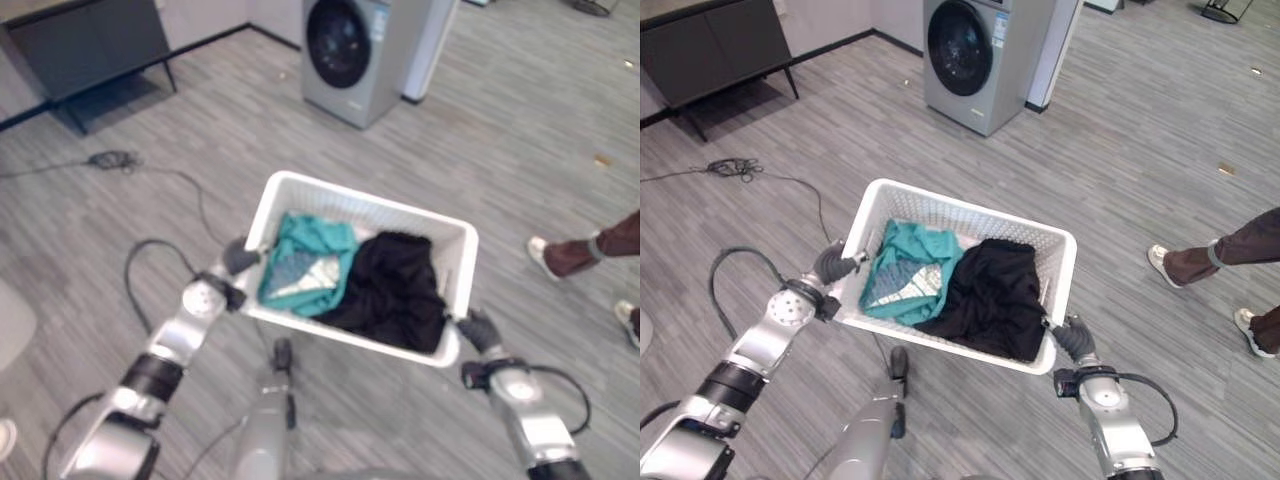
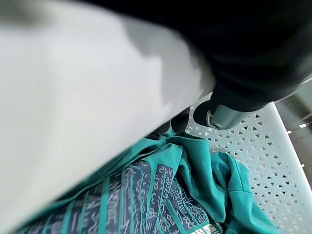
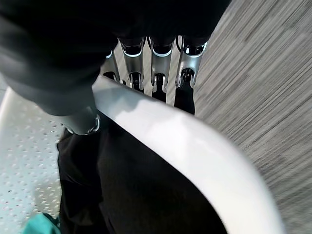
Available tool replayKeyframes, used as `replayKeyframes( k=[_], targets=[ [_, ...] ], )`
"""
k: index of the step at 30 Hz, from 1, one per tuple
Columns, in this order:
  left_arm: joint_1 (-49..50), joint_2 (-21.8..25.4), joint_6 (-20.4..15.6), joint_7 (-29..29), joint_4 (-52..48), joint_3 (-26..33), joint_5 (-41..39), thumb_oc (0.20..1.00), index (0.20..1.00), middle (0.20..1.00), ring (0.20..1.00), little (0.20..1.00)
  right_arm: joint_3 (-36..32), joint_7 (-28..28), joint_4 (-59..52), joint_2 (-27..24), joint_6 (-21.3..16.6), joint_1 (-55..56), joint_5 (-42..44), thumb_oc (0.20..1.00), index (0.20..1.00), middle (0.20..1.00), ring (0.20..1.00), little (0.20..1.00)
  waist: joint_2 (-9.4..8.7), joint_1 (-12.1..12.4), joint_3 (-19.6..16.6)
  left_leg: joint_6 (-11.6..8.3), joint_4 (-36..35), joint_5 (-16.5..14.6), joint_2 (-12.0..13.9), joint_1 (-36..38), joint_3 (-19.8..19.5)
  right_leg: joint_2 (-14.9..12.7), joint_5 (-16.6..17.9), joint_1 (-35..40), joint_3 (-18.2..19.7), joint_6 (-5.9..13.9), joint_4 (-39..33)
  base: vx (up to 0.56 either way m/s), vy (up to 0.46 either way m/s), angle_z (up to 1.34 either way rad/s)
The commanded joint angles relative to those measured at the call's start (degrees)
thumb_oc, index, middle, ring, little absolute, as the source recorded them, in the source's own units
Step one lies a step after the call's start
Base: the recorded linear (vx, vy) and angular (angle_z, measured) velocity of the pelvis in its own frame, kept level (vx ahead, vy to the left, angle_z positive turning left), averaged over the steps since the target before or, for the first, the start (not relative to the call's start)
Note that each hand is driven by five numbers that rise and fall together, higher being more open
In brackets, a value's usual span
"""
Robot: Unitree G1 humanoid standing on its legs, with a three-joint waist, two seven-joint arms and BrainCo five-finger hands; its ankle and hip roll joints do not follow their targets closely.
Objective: Grab the laundry basket,head to the washer,open it,put in the laundry and shut it.
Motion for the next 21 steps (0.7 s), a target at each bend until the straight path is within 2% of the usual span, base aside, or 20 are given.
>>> replayKeyframes(
  k=[1, 2, 3, 4, 5, 6, 8, 9, 10, 11, 12, 13, 14, 15, 16, 18, 19, 21],
  targets=[
    [-7.0, 4.3, -4.4, 2.6, -3.9, 4.7, -1.0, 0.2, 0.2, 0.2, 0.2, 0.2, -3.6, 0.8, -4.7, -0.8, -6.0, -3.6, 2.1, 0.2, 0.2, 0.2, 0.2, 0.2, -0.45, 1.6, -5.1, -6.77, -1.6, 9.6, 4.1, 3.8, -2.2, -6.9, 1.3, -9.7, -0.1, 3.35, 8.4, 0.6, 0.194, -0.25],
    [-6.8, 4.9, -4.4, 2.3, -3.9, 4.8, -1.2, 0.2, 0.2, 0.2, 0.2, 0.2, -3.2, 1.3, -4.6, -0.6, -5.6, -3.6, 1.4, 0.2, 0.2, 0.2, 0.2, 0.2, -1.34, 2.2, -5.8, -5.99, 0.2, 8.9, 2.9, 4.0, -2.1, -8.1, 3.6, -10.1, -0.2, 4.82, 11.4, 0.36, 0.156, 0.03],
    [-6.2, 5.4, -4.4, 2.3, -4.1, 5.1, -1.1, 0.2, 0.2, 0.2, 0.2, 0.2, -3.2, 1.5, -4.4, 0.0, -5.5, -3.7, 1.2, 0.2, 0.2, 0.2, 0.2, 0.2, -2.1, 2.3, -6.2, -4.81, 1.8, 7.5, 1.5, 4.4, -2.0, -9.7, 8.6, -11.3, 0.2, 6.79, 16.0, 0.65, 0.308, -0.05],
    [-5.9, 6.2, -4.4, 2.3, -4.4, 5.0, -1.3, 0.2, 0.2, 0.2, 0.2, 0.2, -3.1, 1.7, -4.3, 0.8, -5.3, -4.1, 0.7, 0.2, 0.2, 0.2, 0.2, 0.2, -2.61, 1.9, -5.8, -2.73, 4.1, 4.8, 0.0, 6.2, -1.1, -11.8, 18.7, -14.4, 0.9, 9.85, 26.2, 0.46, 0.247, -0.14],
    [-5.9, 6.2, -4.4, 2.3, -4.4, 5.0, -1.3, 0.2, 0.2, 0.2, 0.2, 0.2, -3.1, 1.7, -4.3, 0.8, -5.3, -4.1, 0.7, 0.2, 0.2, 0.2, 0.2, 0.2, -2.55, 1.9, -5.9, -2.74, 4.1, 4.8, 0.1, 6.1, -1.1, -11.8, 18.8, -14.5, 1.0, 9.84, 26.1, 0.43, 0.226, 0.0],
    [-5.9, 6.5, -4.2, 2.4, -4.8, 5.1, -1.5, 0.2, 0.2, 0.2, 0.2, 0.2, -2.8, 1.7, -4.2, 1.1, -5.0, -4.4, 0.1, 0.2, 0.2, 0.2, 0.2, 0.2, -2.34, 1.2, -5.4, -1.42, 4.5, 3.0, -0.5, 7.9, -1.1, -12.8, 22.0, -16.6, 1.5, 10.49, 31.3, 0.25, 0.144, 0.16],
    [-5.8, 6.7, -4.2, 2.6, -5.5, 5.3, -2.0, 0.2, 0.2, 0.2, 0.2, 0.2, -2.7, 1.6, -3.8, 1.7, -5.1, -4.9, -0.2, 0.2, 0.2, 0.2, 0.2, 0.2, -0.4, 0.5, -4.8, -0.14, 3.6, 1.3, 0.1, 11.7, -0.9, -13.6, 23.2, -22.1, 0.3, 10.27, 37.0, 0.38, 0.218, 0.14],
    [-5.7, 7.0, -4.1, 2.7, -6.1, 5.9, -2.1, 0.2, 0.2, 0.2, 0.2, 0.2, -2.8, 1.8, -3.5, 1.7, -5.0, -5.1, -0.4, 0.2, 0.2, 0.2, 0.2, 0.2, 0.34, -0.5, -4.1, 0.17, 2.5, 0.2, -0.1, 14.7, -1.1, -15.5, 20.8, -25.9, -1.3, 9.55, 38.2, 0.41, 0.194, 0.0],
    [-5.6, 7.1, -4.2, 2.4, -6.8, 5.9, -2.4, 0.2, 0.2, 0.2, 0.2, 0.2, -3.1, 1.7, -3.4, 1.6, -4.9, -5.1, -0.4, 0.2, 0.2, 0.2, 0.2, 0.2, 0.93, -1.4, -3.4, 0.05, 2.1, -0.7, -0.3, 16.9, -1.8, -16.2, 18.2, -28.8, -2.8, 8.49, 36.2, 0.46, 0.129, 0.19],
    [-5.8, 6.9, -4.3, 2.0, -7.1, 5.4, -2.1, 0.2, 0.2, 0.2, 0.2, 0.2, -3.4, 1.7, -3.6, 1.5, -5.0, -4.8, -0.4, 0.2, 0.2, 0.2, 0.2, 0.2, 1.29, -2.7, -2.8, -0.15, 2.1, -1.2, -0.9, 18.3, -3.6, -14.6, 15.7, -31.1, -2.9, 7.36, 33.5, 0.43, 0.044, 0.33],
    [-5.5, 6.7, -4.4, 1.7, -7.6, 5.3, -1.9, 0.2, 0.2, 0.2, 0.2, 0.2, -4.0, 1.5, -3.8, 1.4, -5.1, -4.2, -0.3, 0.2, 0.2, 0.2, 0.2, 0.2, 1.2, -3.6, -2.3, -0.38, 2.2, -2.0, -1.4, 19.6, -4.3, -13.8, 14.4, -32.3, -2.6, 7.39, 31.1, 0.43, -0.046, 0.7],
    [-6.0, 6.2, -4.3, 1.6, -7.5, 4.8, -1.6, 0.2, 0.2, 0.2, 0.2, 0.2, -4.7, 1.2, -4.2, 1.4, -5.3, -3.7, 0.3, 0.2, 0.2, 0.2, 0.2, 0.2, 0.86, -4.8, -1.8, -1.0, 2.8, -2.8, -1.8, 20.2, -5.3, -12.8, 14.1, -32.5, -2.5, 7.32, 25.8, 0.38, -0.103, 1.13],
    [-6.5, 5.8, -4.5, 1.6, -7.3, 4.5, -1.5, 0.2, 0.2, 0.2, 0.2, 0.2, -5.3, 0.9, -4.2, 1.5, -5.5, -3.3, 0.9, 0.2, 0.2, 0.2, 0.2, 0.2, 0.53, -5.7, -1.7, -1.71, 3.0, -4.0, -1.9, 21.1, -5.9, -12.9, 13.9, -33.5, -2.5, 7.34, 19.3, 0.43, -0.157, 1.43],
    [-7.1, 5.2, -4.5, 1.6, -7.0, 4.2, -1.2, 0.2, 0.2, 0.2, 0.2, 0.2, -5.7, 0.7, -4.3, 1.4, -5.8, -3.0, 1.5, 0.2, 0.2, 0.2, 0.2, 0.2, 0.01, -6.4, -1.7, -2.21, 2.8, -5.2, -2.3, 22.5, -6.7, -13.5, 14.3, -35.1, -2.0, 7.56, 13.8, 0.61, -0.203, 1.34],
    [-8.6, 3.9, -4.6, 2.1, -5.8, 3.3, -0.5, 0.2, 0.2, 0.2, 0.2, 0.2, -6.4, 0.4, -4.5, 1.4, -6.0, -2.1, 2.2, 0.2, 0.2, 0.2, 0.2, 0.2, -0.19, -8.0, -1.9, -3.0, 2.2, -7.0, -2.5, 25.2, -8.1, -13.7, 16.9, -36.4, -1.2, 8.62, 5.4, 0.49, -0.152, 0.89],
    [-9.5, 3.2, -4.9, 2.6, -5.2, 2.7, -0.1, 0.2, 0.2, 0.2, 0.2, 0.2, -6.9, 0.2, -4.6, 1.4, -6.1, -1.6, 2.4, 0.2, 0.2, 0.2, 0.2, 0.2, 0.11, -8.4, -1.9, -3.4, 2.0, -7.9, -2.0, 26.4, -8.5, -13.8, 18.8, -36.6, -2.2, 9.36, 1.7, 0.37, -0.101, 0.71],
    [-10.0, 2.8, -4.8, 2.8, -4.4, 2.5, 0.1, 0.2, 0.2, 0.2, 0.2, 0.2, -6.9, 0.1, -4.5, 1.5, -6.2, -1.6, 2.5, 0.2, 0.2, 0.2, 0.2, 0.2, 0.2, -8.8, -1.9, -3.77, 2.1, -9.0, -1.7, 27.8, -8.4, -14.5, 19.9, -37.5, -3.9, 9.98, -0.7, 0.44, -0.142, 0.63],
    [-10.1, 2.9, -4.9, 3.0, -3.6, 2.6, 0.7, 0.2, 0.2, 0.2, 0.2, 0.2, -7.3, 0.1, -4.6, 1.4, -6.2, -1.2, 2.2, 0.2, 0.2, 0.2, 0.2, 0.2, 0.28, -9.1, -2.3, -4.69, 2.5, -11.1, -0.8, 30.6, -7.1, -15.9, 20.9, -38.0, -10.1, 10.58, -3.9, 0.42, -0.148, 0.36]
  ],
)
